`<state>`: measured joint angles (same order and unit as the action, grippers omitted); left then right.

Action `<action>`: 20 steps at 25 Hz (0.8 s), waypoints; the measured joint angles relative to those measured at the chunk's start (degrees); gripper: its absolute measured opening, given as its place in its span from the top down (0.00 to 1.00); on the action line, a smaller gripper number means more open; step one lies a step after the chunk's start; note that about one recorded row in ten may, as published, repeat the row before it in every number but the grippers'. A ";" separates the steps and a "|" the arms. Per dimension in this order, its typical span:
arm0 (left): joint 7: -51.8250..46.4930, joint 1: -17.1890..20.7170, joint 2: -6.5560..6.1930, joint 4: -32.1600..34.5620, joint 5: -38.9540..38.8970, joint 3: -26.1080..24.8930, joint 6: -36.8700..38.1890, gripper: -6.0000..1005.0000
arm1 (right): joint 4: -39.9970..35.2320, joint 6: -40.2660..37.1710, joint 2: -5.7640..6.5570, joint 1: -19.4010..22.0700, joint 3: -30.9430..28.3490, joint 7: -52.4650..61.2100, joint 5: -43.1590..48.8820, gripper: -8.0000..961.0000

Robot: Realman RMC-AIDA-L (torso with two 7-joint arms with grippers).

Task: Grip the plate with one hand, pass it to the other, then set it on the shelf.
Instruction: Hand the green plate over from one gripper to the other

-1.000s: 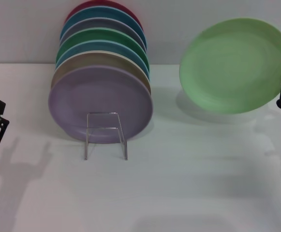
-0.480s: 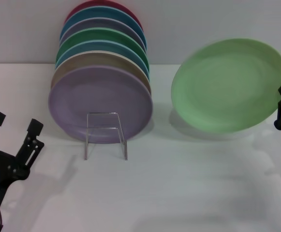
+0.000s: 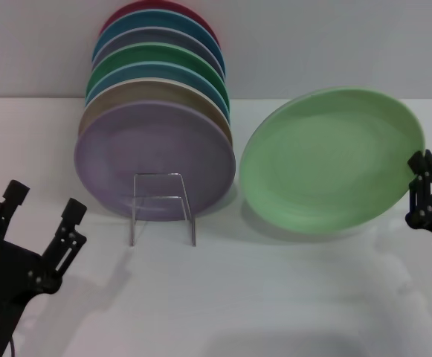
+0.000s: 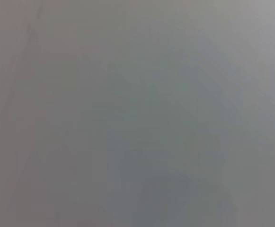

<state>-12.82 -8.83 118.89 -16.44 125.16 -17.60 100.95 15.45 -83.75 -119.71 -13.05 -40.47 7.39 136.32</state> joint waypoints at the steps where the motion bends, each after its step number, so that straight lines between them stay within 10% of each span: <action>1: 0.02 0.02 -0.04 0.00 -0.01 1.02 0.05 0.16 | 1.15 -0.50 0.00 0.84 1.15 -0.59 -0.03 0.97; 20: 6.84 -0.19 0.02 -2.97 -0.01 5.70 -4.97 0.16 | 16.91 -1.42 -0.18 7.62 20.56 -17.46 -15.05 0.98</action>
<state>-5.99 -9.02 118.91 -19.41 125.15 -11.91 95.98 32.37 -85.17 -119.88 -5.43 -19.91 -10.06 121.27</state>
